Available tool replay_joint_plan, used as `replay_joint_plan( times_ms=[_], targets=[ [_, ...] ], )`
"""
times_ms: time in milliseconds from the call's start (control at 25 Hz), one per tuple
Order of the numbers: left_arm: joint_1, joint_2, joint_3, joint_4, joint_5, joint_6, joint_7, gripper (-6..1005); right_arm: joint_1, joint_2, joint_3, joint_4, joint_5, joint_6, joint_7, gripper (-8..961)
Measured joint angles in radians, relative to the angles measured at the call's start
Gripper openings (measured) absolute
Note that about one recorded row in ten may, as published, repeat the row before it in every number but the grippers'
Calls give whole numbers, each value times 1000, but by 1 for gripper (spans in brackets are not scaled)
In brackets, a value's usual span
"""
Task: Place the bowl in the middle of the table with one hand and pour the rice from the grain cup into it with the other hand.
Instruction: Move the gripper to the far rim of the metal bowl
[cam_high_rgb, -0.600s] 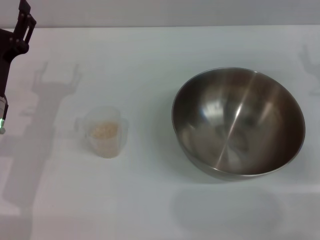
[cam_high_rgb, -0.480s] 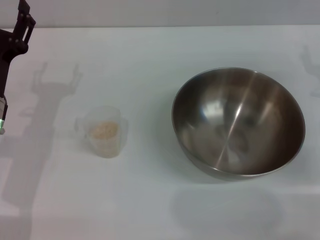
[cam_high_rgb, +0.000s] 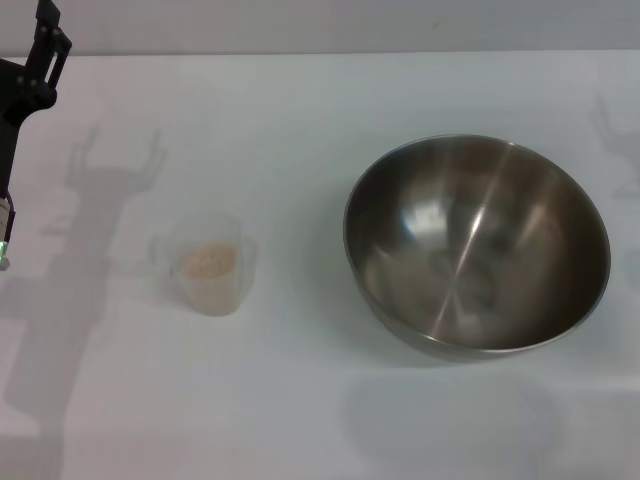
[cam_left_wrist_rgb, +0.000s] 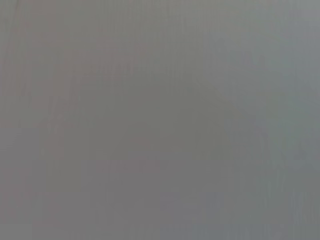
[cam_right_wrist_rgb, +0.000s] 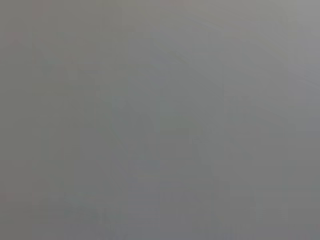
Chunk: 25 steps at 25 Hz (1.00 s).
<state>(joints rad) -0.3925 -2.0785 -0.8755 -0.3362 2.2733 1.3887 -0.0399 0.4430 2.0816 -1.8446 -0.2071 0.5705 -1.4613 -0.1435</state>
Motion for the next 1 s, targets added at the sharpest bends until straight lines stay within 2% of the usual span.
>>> replay_joint_plan(
  times_ms=[120,280,320,400,520,640,680,720,920,960,1000],
  targets=[
    [0,0,0,0,0,0,0,827,-1,-1,0,-7,-12,-6,-60,803],
    [-4,0,0,3,0,-2,0,826,0,-3,1,-46,-13,43,-22,802],
    [-4,0,0,4,0,-3,0,826,-4,-3,0,-104,-13,117,12,802],
    [-5,0,0,7,0,-4,-1,826,-10,-3,-3,-144,-14,163,26,802],
    [-6,0,0,8,-1,-5,-1,826,-48,-3,-11,-299,-21,329,53,802],
    [-6,0,-1,10,-1,-7,-2,825,-120,-4,-5,-528,-78,565,72,802],
    [-5,1,-3,10,-3,-6,-5,825,-194,-3,10,-779,-153,828,84,802],
    [-5,1,-3,10,-3,-6,-5,825,-194,-3,10,-779,-153,828,84,802],
    [0,1,-8,10,-6,-2,-9,824,-265,-1,56,-1159,-190,1367,86,801],
    [0,1,-8,10,-6,-2,-9,824,-265,-1,56,-1159,-190,1367,86,801],
    [0,1,-8,10,-6,-2,-9,824,-266,-1,71,-1214,-188,1484,85,801]
  ],
)
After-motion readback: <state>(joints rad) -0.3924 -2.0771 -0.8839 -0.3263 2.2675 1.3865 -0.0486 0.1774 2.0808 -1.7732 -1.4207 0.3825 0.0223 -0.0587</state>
